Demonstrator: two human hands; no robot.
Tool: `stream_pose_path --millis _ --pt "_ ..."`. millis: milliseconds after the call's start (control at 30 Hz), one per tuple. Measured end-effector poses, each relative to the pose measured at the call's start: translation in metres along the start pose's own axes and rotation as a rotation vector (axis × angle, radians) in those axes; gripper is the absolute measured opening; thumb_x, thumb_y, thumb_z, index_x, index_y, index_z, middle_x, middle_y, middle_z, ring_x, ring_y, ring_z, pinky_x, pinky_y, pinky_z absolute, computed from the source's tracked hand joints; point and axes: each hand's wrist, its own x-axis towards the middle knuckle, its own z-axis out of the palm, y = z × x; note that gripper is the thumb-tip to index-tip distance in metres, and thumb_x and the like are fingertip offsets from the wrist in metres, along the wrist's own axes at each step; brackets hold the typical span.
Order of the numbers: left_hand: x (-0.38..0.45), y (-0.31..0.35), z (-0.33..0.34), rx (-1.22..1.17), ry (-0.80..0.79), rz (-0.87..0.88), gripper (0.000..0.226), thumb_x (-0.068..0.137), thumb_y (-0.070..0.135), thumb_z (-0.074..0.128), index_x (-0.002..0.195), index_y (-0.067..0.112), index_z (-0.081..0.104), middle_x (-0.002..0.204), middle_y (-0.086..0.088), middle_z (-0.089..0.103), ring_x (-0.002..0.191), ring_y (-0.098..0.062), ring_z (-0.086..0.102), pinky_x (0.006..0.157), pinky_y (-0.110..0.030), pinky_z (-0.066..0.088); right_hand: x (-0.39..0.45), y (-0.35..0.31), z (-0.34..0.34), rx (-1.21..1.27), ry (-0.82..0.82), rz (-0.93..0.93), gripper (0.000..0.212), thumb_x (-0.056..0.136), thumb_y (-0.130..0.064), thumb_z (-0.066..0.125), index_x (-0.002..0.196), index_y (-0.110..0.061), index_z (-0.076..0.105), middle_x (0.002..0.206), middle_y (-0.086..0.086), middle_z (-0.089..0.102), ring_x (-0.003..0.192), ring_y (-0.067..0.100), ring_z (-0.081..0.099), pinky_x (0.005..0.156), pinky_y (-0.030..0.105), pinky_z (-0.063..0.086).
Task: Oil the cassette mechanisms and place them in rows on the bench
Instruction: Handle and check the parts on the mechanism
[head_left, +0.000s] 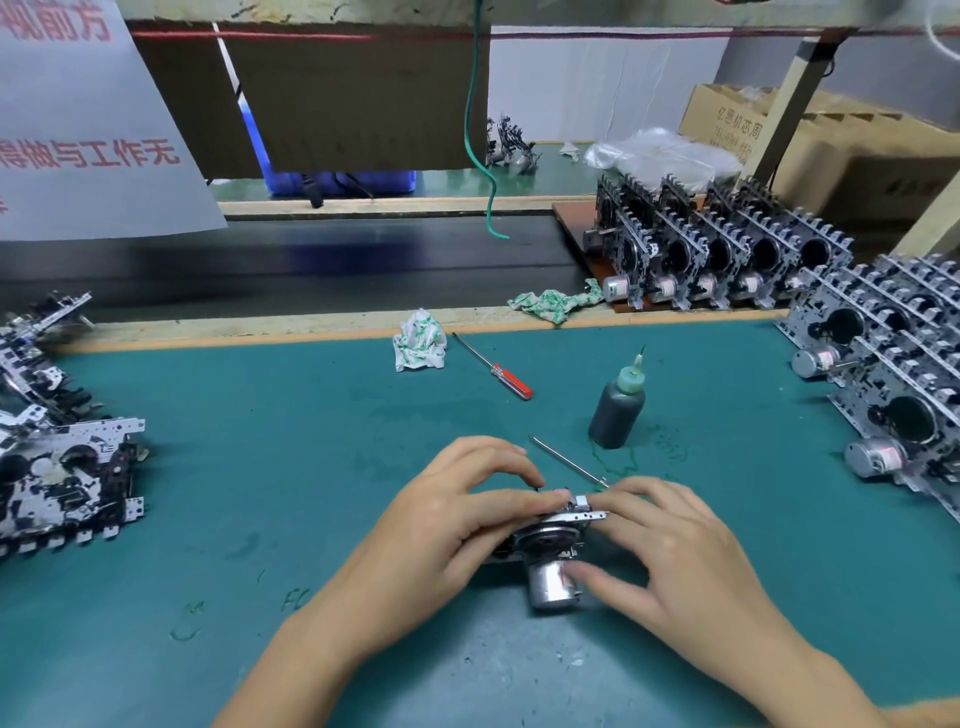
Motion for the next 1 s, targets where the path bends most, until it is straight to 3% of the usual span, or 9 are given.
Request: stream_pose_path --millis 100,200,333,433,500,633,767,867,1000 --pt "-0.002 0.001 -0.001 0.023 0.010 -0.004 0.032 0.096 0.030 0.046 0.117 0.022 0.068 0.111 0.009 0.063 0.112 -0.009 0.051 0.095 -0.025 0.041 0.010 -0.002 -0.012 0.104 0.078 0.029 0.042 0.084 -0.056 0.048 0.089 -0.020 0.068 0.090 -0.014 0.064 0.086 0.008 0.055 0.077 0.022 0.038" --pt "-0.011 0.001 -0.009 0.134 0.104 -0.069 0.035 0.090 0.038 0.051 0.115 0.022 0.068 0.106 0.011 0.063 0.099 -0.005 0.055 0.085 -0.023 0.043 0.030 -0.010 -0.026 0.110 0.145 -0.047 0.039 0.085 -0.053 0.048 0.078 -0.017 0.058 0.071 -0.010 0.054 0.067 0.010 0.048 0.059 0.023 0.036" --pt "-0.018 0.002 -0.022 0.358 0.158 -0.076 0.035 0.087 0.045 0.050 0.090 0.022 0.076 0.083 0.010 0.063 0.073 -0.008 0.053 0.062 -0.021 0.043 0.053 -0.016 -0.031 -0.094 0.027 -0.297 0.039 0.086 -0.049 0.042 0.066 -0.017 0.050 0.054 -0.006 0.049 0.048 0.017 0.050 0.037 0.025 0.033" --pt "-0.016 0.006 -0.024 0.445 0.116 -0.017 0.034 0.090 0.040 0.048 0.088 0.021 0.076 0.074 0.010 0.061 0.062 -0.012 0.053 0.045 -0.029 0.046 0.058 -0.013 -0.033 -0.093 -0.036 -0.395 0.037 0.088 -0.042 0.042 0.062 -0.017 0.050 0.049 -0.005 0.049 0.043 0.018 0.048 0.035 0.025 0.030" --pt "-0.007 0.008 -0.023 0.445 0.091 0.034 0.032 0.091 0.038 0.048 0.090 0.022 0.075 0.073 0.009 0.060 0.063 -0.013 0.053 0.044 -0.029 0.046 0.050 -0.010 -0.037 -0.081 -0.031 -0.391 0.037 0.089 -0.040 0.044 0.059 -0.018 0.048 0.048 -0.004 0.047 0.042 0.018 0.046 0.035 0.025 0.029" --pt "0.036 0.020 -0.005 0.412 0.030 0.227 0.030 0.092 0.036 0.049 0.090 0.020 0.074 0.077 0.006 0.063 0.067 -0.016 0.057 0.046 -0.028 0.048 0.012 0.010 -0.058 -0.022 0.069 -0.168 0.039 0.086 -0.040 0.048 0.054 -0.018 0.046 0.042 -0.006 0.042 0.038 0.017 0.041 0.035 0.023 0.031" --pt "0.099 0.047 0.040 0.331 -0.119 0.397 0.028 0.094 0.033 0.052 0.093 0.015 0.074 0.084 -0.002 0.066 0.076 -0.023 0.061 0.054 -0.037 0.051 -0.033 0.041 -0.091 -0.083 0.198 0.082 0.038 0.085 -0.042 0.048 0.054 -0.025 0.034 0.047 -0.015 0.021 0.042 0.007 0.022 0.043 0.024 0.025" --pt "0.146 0.073 0.077 0.363 -0.184 0.482 0.028 0.099 0.035 0.047 0.106 0.020 0.069 0.099 0.002 0.065 0.093 -0.020 0.058 0.064 -0.036 0.049 -0.064 0.065 -0.112 -0.177 0.268 0.257 0.038 0.086 -0.045 0.045 0.058 -0.028 0.025 0.045 -0.013 0.018 0.039 0.009 0.024 0.047 0.028 0.028" --pt "0.193 0.102 0.124 0.435 -0.184 0.641 0.031 0.103 0.036 0.033 0.121 0.031 0.057 0.116 0.013 0.059 0.108 -0.010 0.053 0.073 -0.027 0.050 -0.092 0.093 -0.128 -0.332 0.333 0.506 0.044 0.085 -0.049 0.040 0.053 -0.019 0.035 0.038 -0.005 0.025 0.034 0.019 0.038 0.043 0.034 0.034"
